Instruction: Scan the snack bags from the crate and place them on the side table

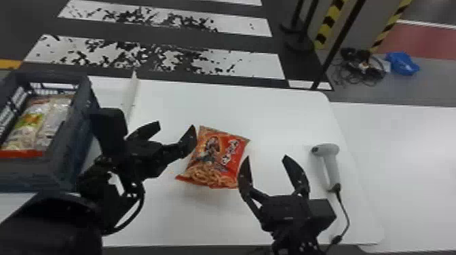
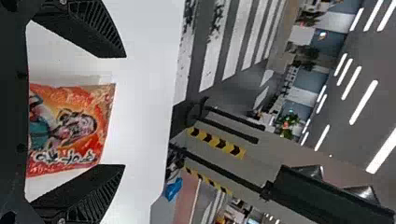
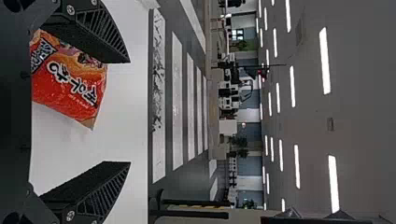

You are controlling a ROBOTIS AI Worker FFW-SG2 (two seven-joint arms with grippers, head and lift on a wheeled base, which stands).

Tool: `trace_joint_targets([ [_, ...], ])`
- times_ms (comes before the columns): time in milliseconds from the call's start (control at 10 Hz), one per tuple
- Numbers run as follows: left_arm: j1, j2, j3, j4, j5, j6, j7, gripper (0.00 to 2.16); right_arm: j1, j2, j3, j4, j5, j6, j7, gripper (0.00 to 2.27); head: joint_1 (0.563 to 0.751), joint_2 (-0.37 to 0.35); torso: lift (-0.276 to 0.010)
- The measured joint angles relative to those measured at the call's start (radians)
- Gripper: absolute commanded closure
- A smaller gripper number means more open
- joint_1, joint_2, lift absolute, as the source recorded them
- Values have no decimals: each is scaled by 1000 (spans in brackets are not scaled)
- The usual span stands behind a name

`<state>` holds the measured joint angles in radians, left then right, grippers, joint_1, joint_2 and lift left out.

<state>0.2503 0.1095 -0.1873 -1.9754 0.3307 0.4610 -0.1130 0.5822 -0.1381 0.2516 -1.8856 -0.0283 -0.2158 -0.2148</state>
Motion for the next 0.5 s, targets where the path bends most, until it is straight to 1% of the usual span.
trace_joint_targets([
  [100,42,9,24,-40,-37,-65,12,29,-3,0,0,-3,-7,4,1,117,695,-66,-81],
  [200,72,22,39,-62,-67,-120,34,33,-6,0,1,-6,-18,10,3,124,695,-51,-81],
  [300,111,41,48,-75,-120,-227,77,39,-11,0,1,-12,-29,28,5,130,695,-16,-81],
  [400,138,57,58,-80,-153,-300,96,46,-15,0,1,-19,-34,49,5,127,695,11,-81],
  [500,167,70,79,-88,-164,-342,97,66,-22,0,1,-34,-45,100,8,124,695,33,-81],
])
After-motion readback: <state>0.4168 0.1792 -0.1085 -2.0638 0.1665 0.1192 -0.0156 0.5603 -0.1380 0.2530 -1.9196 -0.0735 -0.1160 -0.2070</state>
